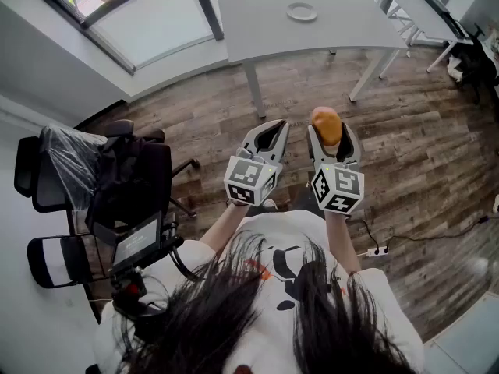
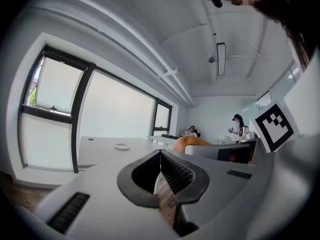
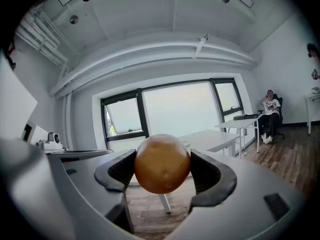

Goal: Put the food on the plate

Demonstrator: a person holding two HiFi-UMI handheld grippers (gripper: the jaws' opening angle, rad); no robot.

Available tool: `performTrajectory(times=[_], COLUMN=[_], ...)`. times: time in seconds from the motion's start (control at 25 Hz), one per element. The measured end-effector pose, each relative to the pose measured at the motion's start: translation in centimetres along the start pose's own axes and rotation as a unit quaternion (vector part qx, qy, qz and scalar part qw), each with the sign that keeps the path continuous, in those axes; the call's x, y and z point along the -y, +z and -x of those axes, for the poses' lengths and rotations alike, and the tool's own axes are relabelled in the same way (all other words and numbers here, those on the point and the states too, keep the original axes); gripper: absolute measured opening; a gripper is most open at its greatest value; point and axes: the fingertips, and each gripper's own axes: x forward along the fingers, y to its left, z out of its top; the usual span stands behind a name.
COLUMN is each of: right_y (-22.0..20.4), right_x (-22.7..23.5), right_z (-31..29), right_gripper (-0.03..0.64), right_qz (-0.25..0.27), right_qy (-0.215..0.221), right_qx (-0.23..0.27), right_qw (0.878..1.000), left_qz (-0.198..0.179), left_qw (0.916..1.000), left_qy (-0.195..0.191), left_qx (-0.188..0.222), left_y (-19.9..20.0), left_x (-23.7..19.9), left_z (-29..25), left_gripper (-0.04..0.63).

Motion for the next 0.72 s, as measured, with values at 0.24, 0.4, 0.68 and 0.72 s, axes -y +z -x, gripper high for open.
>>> performTrajectory(times=[0.24, 0.4, 0.68, 0.72], right_y=[0.34, 0.6, 0.37, 0.35], right_x=[-0.23, -0.19, -0.07, -0.06], right_z=[-0.22, -0.38, -0.36, -0.29], right_gripper=[0.331, 0.331, 0.331, 0.331], right_qz=[0.002, 0.004, -0.001, -0.004], right_qy=[0.004, 0.006, 0.004, 0.005], right_qx=[0.011, 0.014, 0.012, 0.011], right_qw=[1.0, 1.0, 1.0, 1.0], left_qz=[0.001, 0.0, -0.003, -0.002], left_qw=[1.0, 1.0, 1.0, 1.0], left_qy=[0.0, 0.001, -0.002, -0.002], left_qx=[0.005, 0.006, 0.002, 0.001], left_y=[0.2, 0.34, 0.11, 0.04], left_x=[-0.27, -0.41, -0.38, -0.4], left_z=[-0.12, -0.26, -0.13, -0.08], left_gripper=[0.006, 0.006, 0.006, 0.006])
